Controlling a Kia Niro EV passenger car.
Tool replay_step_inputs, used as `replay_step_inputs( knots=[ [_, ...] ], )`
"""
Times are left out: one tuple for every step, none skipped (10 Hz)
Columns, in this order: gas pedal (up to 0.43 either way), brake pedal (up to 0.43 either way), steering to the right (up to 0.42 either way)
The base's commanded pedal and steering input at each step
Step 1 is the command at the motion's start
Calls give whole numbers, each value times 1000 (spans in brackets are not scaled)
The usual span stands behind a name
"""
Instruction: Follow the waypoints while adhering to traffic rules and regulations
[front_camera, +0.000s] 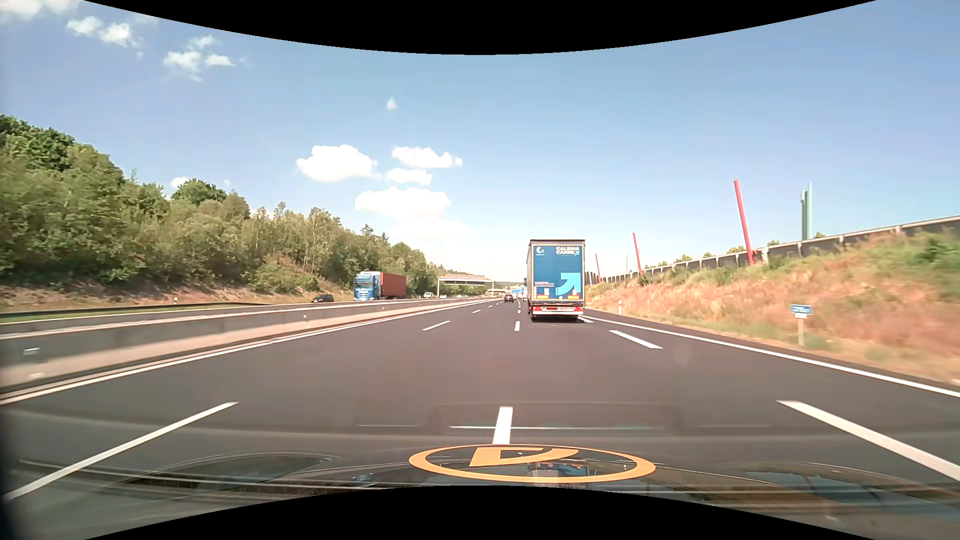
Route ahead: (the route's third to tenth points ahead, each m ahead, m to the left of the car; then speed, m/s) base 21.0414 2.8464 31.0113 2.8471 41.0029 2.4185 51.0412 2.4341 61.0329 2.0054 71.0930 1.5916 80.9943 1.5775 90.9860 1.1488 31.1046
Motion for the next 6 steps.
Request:
replay_step_inputs(
  knots=[
    [370,0,-2],
    [370,0,-1],
    [390,0,0],
    [409,0,0],
    [409,0,1],
    [429,0,1]
  ],
)
